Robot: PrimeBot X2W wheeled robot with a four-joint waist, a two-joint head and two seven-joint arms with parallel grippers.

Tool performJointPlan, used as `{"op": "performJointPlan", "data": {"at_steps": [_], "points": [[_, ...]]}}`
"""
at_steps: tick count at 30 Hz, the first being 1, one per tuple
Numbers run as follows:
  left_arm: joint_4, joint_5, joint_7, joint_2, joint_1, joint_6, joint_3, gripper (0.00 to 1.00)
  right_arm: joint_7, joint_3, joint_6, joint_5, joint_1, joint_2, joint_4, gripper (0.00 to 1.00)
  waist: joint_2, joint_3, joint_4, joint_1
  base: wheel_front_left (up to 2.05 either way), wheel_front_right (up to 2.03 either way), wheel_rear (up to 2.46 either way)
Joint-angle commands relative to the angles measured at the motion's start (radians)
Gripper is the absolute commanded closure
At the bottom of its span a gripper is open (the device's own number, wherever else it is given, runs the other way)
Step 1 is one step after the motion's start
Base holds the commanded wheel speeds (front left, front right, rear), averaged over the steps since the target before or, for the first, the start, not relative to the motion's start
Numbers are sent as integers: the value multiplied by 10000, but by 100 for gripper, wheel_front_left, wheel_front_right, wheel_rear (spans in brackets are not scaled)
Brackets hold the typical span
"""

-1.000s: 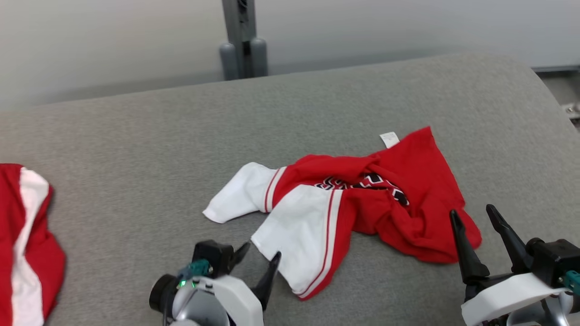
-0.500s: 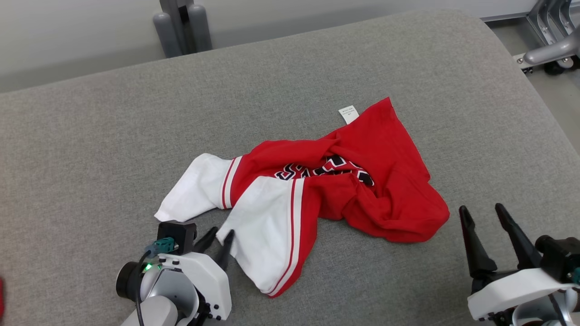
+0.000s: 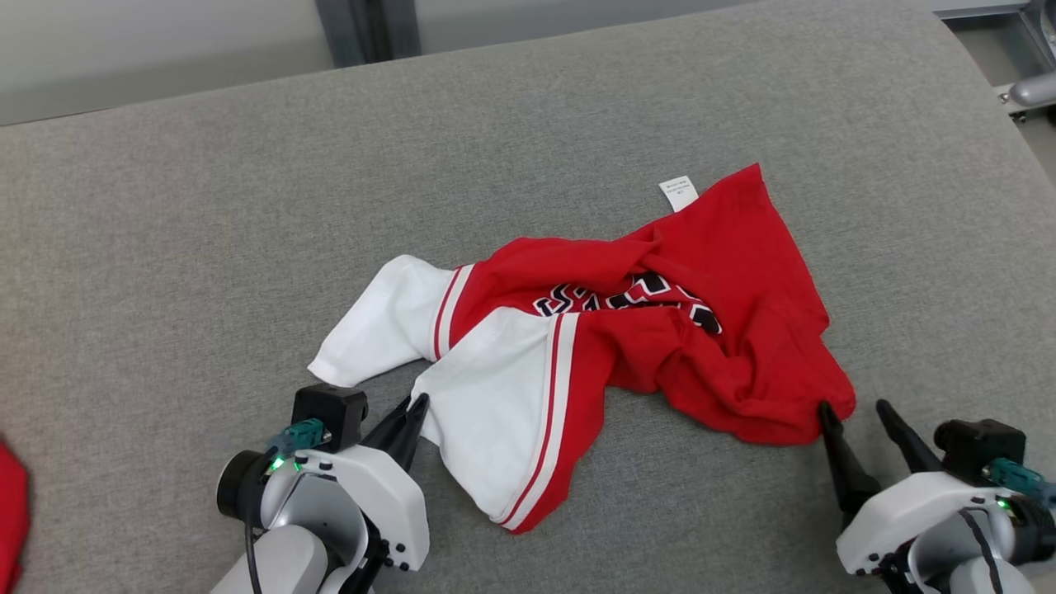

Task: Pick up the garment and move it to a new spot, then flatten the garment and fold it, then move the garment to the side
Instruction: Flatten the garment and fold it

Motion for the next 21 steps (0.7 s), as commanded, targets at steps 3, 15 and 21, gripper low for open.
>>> {"op": "performJointPlan", "data": {"at_steps": [3,15,21], "points": [[-191,-67,-145,126,-76,163,190,100,-296,301,1,301,-475,-135,711,13,0,69,85,0,0,0,0],[-1467,170,-1132,489,-34,620,837,100,-1748,376,1,1674,-1107,-277,503,100,0,-51,187,0,0,0,0],[-3145,617,-1720,1221,-437,1145,1673,100,-2150,637,1,3167,-1583,-762,-1349,100,0,-198,203,0,0,0,0]]}}
